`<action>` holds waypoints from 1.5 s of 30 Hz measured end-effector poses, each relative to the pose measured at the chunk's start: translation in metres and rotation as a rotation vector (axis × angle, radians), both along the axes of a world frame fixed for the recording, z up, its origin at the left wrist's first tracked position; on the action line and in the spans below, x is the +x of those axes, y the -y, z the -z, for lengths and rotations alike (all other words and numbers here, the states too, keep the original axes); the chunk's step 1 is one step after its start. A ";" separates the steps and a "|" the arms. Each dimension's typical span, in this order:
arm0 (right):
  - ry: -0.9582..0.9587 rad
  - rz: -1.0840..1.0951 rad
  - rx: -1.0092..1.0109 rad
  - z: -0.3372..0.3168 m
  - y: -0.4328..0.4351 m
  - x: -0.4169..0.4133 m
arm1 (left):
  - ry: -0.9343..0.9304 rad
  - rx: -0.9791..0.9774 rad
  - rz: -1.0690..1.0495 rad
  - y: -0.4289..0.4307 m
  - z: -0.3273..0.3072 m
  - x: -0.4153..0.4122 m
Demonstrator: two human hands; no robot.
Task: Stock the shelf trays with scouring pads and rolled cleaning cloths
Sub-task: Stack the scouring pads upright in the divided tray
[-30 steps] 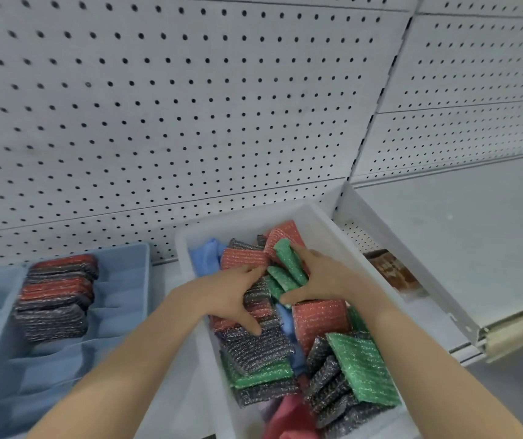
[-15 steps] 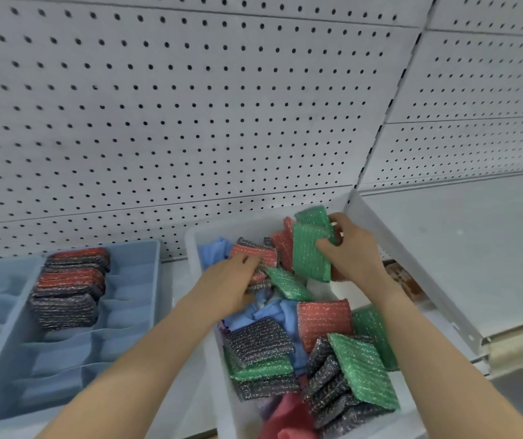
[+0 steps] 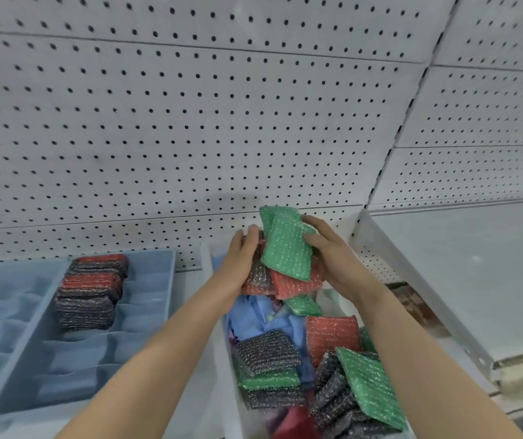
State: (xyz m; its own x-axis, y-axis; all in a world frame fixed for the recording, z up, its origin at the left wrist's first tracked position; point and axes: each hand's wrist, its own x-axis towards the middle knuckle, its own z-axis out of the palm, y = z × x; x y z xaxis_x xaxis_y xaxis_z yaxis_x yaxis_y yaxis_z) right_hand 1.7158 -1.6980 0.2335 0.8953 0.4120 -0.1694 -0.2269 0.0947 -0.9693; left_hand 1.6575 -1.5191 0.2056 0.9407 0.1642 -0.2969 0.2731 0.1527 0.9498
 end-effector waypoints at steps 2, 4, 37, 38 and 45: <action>0.044 -0.037 -0.047 0.004 -0.007 -0.003 | 0.028 0.015 0.043 0.007 -0.006 -0.008; 0.090 -0.093 -0.088 0.006 -0.009 -0.004 | 0.065 0.059 0.013 0.007 -0.001 -0.010; 0.515 0.006 -0.612 -0.007 -0.213 -0.074 | 0.175 -0.150 -0.566 -0.245 -0.004 -0.154; 0.526 -0.018 -0.623 -0.001 -0.228 -0.081 | 0.167 -0.142 -0.584 -0.261 -0.002 -0.164; 0.525 -0.147 -0.613 0.046 -0.289 -0.131 | 0.147 -0.124 -0.648 -0.336 0.019 -0.210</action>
State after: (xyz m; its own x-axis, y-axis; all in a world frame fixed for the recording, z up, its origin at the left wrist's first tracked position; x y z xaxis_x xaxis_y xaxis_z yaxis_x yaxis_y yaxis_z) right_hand 1.5844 -1.4091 0.1872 0.8648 0.5015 0.0240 0.3022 -0.4817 -0.8226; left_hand 1.4476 -1.1832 0.1864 0.6958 0.6815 -0.2269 -0.0408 0.3529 0.9348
